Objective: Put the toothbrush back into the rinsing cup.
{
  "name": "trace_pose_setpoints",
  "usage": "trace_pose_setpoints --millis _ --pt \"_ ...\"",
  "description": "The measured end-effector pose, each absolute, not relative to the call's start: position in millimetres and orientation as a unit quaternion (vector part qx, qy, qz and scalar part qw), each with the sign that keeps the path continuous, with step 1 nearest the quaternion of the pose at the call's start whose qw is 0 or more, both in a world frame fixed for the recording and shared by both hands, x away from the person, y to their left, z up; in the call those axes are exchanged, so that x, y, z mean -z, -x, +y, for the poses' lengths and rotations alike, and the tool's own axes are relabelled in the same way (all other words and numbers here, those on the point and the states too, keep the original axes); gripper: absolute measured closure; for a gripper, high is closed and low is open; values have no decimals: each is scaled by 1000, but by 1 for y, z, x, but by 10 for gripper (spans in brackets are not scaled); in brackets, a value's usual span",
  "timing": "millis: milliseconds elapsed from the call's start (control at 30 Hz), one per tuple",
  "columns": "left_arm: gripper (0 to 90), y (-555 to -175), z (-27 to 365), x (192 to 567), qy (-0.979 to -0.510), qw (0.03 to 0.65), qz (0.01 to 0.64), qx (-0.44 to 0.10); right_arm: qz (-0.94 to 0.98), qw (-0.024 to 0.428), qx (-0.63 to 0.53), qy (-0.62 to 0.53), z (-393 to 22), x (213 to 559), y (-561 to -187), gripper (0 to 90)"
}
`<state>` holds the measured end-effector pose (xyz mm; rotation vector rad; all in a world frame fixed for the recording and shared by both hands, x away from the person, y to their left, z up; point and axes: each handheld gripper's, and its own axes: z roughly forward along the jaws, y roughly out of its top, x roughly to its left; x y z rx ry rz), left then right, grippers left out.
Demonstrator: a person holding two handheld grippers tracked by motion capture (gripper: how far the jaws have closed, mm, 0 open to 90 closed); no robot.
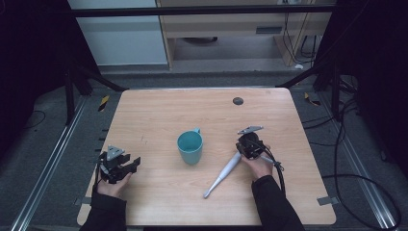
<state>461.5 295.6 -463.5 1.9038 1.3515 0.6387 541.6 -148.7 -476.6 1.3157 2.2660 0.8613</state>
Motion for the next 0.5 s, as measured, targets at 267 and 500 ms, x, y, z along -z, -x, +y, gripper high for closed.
trace_pose_setpoints --millis 267,500 --pt "527 -461 295 464 -737 352 522 -246 807 193 -299 -471 -155 474 -538 900" --pt "526 -461 295 464 -738 351 521 -246 805 196 -298 -474 -161 474 -534 900"
